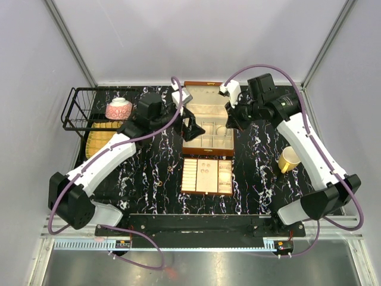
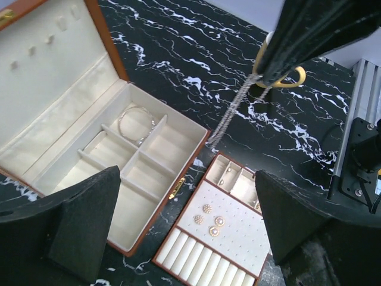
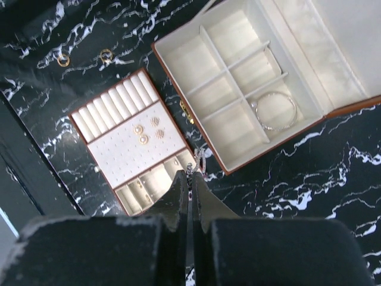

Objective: Organize the mixed jewelry

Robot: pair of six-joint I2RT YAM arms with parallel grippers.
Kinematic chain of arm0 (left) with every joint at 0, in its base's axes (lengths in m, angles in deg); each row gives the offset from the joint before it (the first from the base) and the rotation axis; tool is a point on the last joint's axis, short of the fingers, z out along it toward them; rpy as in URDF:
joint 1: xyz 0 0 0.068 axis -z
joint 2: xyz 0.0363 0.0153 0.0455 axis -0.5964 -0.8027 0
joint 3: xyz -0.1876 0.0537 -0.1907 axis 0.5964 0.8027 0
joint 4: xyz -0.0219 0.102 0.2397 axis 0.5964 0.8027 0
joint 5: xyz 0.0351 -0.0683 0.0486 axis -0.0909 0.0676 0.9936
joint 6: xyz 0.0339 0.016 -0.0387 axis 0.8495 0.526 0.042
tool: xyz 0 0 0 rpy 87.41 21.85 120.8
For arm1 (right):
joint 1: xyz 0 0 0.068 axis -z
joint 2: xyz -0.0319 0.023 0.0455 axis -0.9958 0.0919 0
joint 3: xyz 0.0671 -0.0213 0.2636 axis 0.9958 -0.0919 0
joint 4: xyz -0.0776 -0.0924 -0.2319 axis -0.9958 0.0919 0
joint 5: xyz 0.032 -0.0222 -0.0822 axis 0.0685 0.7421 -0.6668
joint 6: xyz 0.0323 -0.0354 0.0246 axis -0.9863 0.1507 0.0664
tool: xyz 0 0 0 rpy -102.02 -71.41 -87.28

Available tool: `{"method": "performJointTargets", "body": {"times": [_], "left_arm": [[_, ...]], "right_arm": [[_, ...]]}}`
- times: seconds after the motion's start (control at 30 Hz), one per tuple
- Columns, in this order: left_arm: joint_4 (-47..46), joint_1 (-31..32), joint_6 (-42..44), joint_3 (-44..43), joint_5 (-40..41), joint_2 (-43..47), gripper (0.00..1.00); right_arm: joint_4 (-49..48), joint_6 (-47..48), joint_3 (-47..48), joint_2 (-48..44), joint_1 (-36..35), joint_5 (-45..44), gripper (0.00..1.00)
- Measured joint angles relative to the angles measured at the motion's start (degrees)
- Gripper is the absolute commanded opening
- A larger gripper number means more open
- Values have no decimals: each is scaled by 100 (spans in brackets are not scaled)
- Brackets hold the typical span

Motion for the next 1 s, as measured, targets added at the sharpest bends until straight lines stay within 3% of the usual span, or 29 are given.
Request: {"method": "performJointTargets", "body": {"times": [0.37, 0.63, 1.0], "left_arm": [[-101, 671, 0, -247, 852, -474, 95], [-337, 833, -15, -247, 1211, -669, 81], [-739, 872, 17, -243, 953, -870, 62]], "right_arm": [[-361, -553, 468, 400, 0, 249, 0], [-560, -905, 568, 435, 0, 249, 0], [-627, -1274, 573, 452, 0, 251, 0]]}}
